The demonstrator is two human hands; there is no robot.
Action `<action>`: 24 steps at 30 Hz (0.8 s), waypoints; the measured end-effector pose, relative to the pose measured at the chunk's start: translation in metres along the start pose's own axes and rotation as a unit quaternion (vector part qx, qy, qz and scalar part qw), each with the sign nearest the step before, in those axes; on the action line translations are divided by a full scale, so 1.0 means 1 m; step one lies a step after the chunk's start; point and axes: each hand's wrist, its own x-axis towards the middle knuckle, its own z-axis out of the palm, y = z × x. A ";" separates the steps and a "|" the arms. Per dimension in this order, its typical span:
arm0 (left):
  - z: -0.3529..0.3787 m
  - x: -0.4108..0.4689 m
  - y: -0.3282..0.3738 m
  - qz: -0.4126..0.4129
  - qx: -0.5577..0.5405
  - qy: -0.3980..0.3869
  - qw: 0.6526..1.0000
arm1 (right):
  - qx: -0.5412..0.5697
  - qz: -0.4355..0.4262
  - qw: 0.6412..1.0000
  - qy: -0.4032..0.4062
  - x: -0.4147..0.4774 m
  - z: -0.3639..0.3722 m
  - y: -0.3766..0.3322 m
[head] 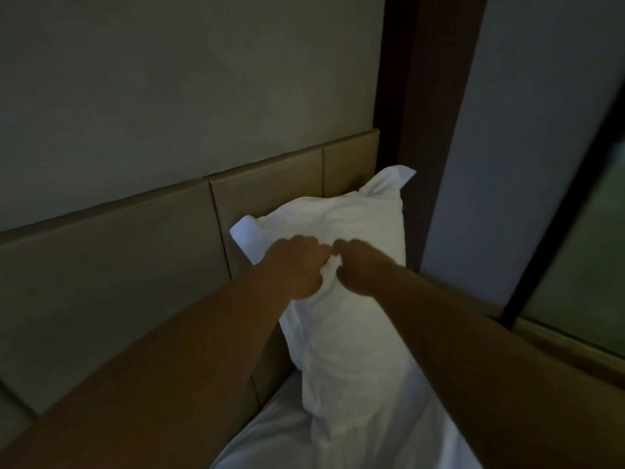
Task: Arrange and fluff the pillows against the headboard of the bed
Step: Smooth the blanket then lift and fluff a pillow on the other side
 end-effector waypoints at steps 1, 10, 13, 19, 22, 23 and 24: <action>0.002 -0.022 0.003 0.010 -0.005 -0.019 1.000 | 0.004 0.003 1.000 -0.013 -0.022 0.006 -0.018; 0.039 -0.213 0.034 0.080 -0.071 -0.119 0.987 | -0.040 0.113 0.987 -0.109 -0.245 0.027 -0.120; 0.044 -0.263 0.066 0.140 -0.045 -0.124 0.981 | -0.045 0.177 0.975 -0.123 -0.310 0.034 -0.137; 0.083 -0.334 0.125 0.214 -0.098 -0.174 0.956 | -0.013 0.309 0.942 -0.131 -0.425 0.062 -0.140; 0.108 -0.359 0.156 0.252 -0.108 -0.196 0.941 | -0.017 0.366 0.921 -0.132 -0.476 0.081 -0.137; 0.114 -0.365 0.165 0.260 -0.108 -0.204 0.937 | -0.014 0.383 0.915 -0.126 -0.489 0.086 -0.136; 0.121 -0.373 0.177 0.270 -0.109 -0.215 0.932 | -0.013 0.400 0.908 -0.122 -0.504 0.090 -0.134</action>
